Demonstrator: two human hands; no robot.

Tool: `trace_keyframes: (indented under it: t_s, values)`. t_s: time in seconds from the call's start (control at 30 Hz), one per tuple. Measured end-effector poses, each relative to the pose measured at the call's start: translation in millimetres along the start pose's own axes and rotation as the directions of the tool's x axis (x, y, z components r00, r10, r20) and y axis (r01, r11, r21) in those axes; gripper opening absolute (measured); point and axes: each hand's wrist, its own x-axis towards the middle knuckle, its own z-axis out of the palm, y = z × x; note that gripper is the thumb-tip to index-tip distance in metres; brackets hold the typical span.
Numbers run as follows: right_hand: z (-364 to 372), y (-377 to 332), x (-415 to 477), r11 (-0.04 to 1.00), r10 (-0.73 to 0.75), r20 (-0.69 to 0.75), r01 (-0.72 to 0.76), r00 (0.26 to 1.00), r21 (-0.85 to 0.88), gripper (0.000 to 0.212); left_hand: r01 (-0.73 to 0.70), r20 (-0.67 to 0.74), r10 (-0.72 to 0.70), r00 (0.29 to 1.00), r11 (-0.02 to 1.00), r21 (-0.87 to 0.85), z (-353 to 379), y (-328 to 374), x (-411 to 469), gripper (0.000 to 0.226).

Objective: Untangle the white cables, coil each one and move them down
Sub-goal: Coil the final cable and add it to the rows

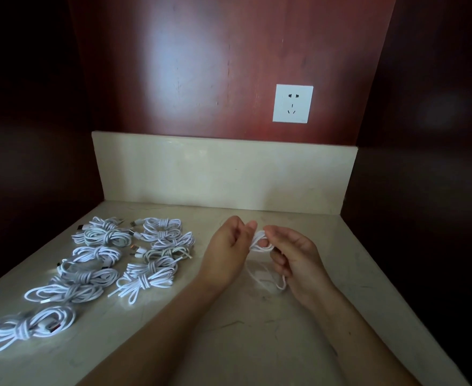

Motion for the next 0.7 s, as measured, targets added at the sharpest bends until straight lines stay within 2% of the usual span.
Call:
trace_keyframes:
  t_s: [0.1,0.2,0.33,0.43,0.53,0.6,0.7]
  values:
    - [-5.9,3.2,3.5,0.986,-0.059,-0.059,0.049,0.997,-0.16,0.006,0.004,0.019,-0.006,1.0,0.997,0.074,-10.6,-8.6,5.5,0.039]
    - [-9.9,3.1,5.8,0.957,-0.16,-0.051,0.142,0.986,-0.254,0.006,0.069,0.062,-0.077,0.995,0.99,0.122,-15.3,-14.6,10.5,0.04]
    - [-6.5,1.4,4.6,0.942,-0.237,-0.049,0.217,0.97,-0.254,0.013,0.096,0.202,-0.129,0.971,0.981,0.167,-13.9,-9.8,10.9,0.045]
    - [-6.5,4.4,6.0,0.951,-0.227,-0.079,0.204,0.971,-0.235,0.012,0.08,0.302,-0.094,0.949,0.995,0.057,-10.4,-1.8,7.4,0.046]
    - [-3.0,6.3,4.4,0.962,-0.187,-0.069,0.169,0.98,-0.216,0.01,0.043,0.254,-0.033,0.967,0.999,-0.032,-7.0,8.6,4.9,0.042]
    - [-1.3,9.5,2.8,0.946,-0.194,-0.013,0.183,0.981,-0.267,0.015,0.028,0.189,-0.014,0.982,0.997,-0.075,-6.0,13.7,4.6,0.041]
    - [2.6,20.9,0.0,0.764,-0.28,0.138,0.307,0.95,-0.568,0.028,0.029,0.058,-0.024,0.998,0.995,-0.099,-12.4,11.8,6.8,0.041]
